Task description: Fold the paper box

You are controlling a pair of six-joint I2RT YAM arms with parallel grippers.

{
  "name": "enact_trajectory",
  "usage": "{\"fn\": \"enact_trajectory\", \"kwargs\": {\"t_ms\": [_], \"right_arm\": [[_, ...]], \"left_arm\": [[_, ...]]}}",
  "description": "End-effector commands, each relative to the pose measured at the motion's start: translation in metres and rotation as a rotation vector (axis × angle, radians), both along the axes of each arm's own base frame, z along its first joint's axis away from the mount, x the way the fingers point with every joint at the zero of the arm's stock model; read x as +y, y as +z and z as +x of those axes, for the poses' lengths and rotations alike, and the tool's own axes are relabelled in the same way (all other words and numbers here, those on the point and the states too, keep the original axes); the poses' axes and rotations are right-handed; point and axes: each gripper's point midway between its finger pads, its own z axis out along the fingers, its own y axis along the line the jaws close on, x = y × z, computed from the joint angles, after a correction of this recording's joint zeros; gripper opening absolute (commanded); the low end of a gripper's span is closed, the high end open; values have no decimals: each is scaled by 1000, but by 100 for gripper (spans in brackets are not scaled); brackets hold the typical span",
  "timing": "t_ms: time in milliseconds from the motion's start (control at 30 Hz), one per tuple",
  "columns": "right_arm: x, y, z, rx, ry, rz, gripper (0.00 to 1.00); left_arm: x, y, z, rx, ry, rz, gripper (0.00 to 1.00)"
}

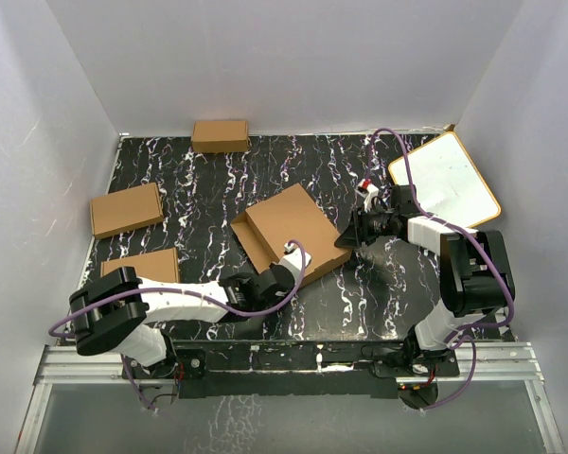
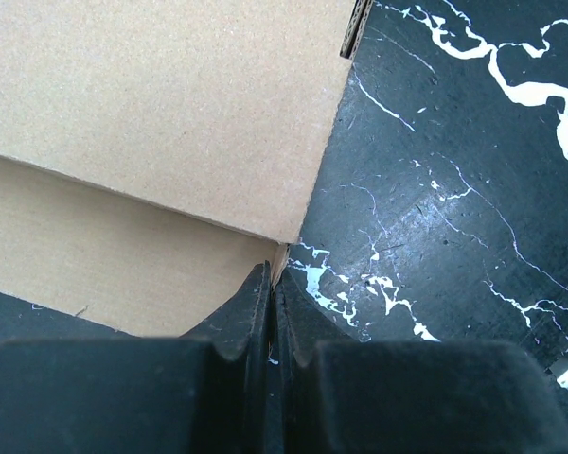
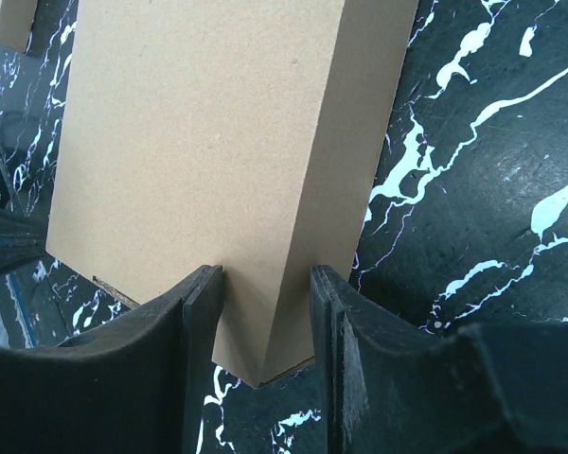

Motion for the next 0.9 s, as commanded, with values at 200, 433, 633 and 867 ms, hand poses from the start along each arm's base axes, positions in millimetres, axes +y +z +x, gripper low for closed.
{"fn": "enact_trajectory", "kwargs": {"t_ms": [200,433,633,867], "right_arm": [[1,-19,-8,26,29,-54,45],[2,-18,-9,25,37,-49,44],[4,-19,-9,27,42,-52,44],[5,-18,-11,25,50,-51,44]], "left_arm": [[-10,14,12,-19,52,-33,0],[-17,25,13,0,52,-63,0],[-25,36,17,19,50,-97,0],[-32,45,23,25,38,-115,0]]}}
